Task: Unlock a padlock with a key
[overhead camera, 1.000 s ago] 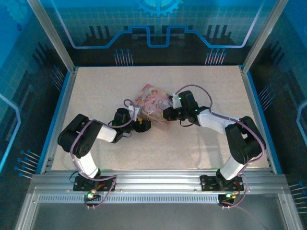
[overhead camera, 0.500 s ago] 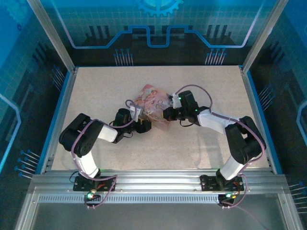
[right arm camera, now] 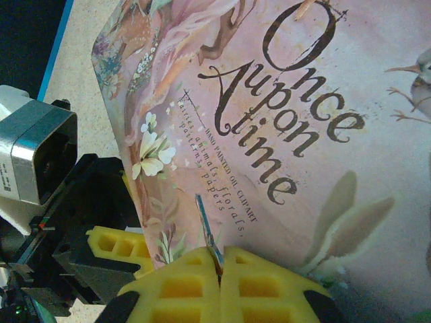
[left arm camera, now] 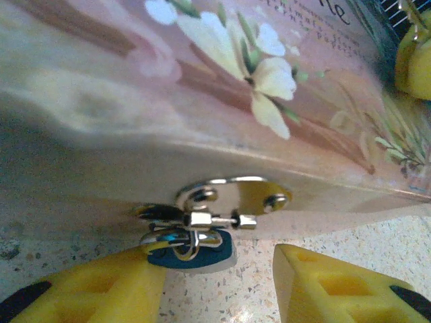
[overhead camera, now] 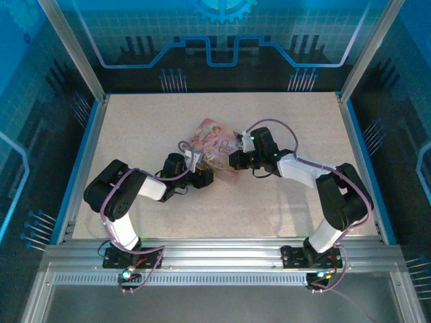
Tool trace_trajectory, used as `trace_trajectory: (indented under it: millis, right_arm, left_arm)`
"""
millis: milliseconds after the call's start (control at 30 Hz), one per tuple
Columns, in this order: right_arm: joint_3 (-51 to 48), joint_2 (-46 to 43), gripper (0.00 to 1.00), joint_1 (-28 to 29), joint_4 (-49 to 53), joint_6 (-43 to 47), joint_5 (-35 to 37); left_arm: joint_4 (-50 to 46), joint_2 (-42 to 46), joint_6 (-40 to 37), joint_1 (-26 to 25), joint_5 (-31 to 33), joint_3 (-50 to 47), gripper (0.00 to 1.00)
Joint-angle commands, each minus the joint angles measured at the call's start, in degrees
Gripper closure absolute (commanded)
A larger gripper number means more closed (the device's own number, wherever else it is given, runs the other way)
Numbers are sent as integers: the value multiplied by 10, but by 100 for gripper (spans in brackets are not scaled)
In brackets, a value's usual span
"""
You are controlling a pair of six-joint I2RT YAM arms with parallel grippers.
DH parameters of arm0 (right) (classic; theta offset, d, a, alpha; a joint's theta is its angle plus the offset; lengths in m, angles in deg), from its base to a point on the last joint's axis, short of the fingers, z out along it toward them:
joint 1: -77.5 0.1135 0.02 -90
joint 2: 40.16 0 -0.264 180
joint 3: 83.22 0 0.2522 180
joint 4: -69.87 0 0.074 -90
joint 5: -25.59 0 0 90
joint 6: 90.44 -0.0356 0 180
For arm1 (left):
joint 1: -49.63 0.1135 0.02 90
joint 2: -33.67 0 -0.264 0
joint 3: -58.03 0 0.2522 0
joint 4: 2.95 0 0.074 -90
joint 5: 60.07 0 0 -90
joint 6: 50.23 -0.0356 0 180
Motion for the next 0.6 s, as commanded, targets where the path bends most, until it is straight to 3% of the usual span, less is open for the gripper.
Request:
trace_trajectory:
  millis: [0,567]
  right_arm:
    - [3,6,100,-2,20,7,12]
    - [3,7,100,3,22,13,16]
  left_arm:
    - [15,10,9,-6,-6,14,55]
    - [31,1,62,-6,9,24,59]
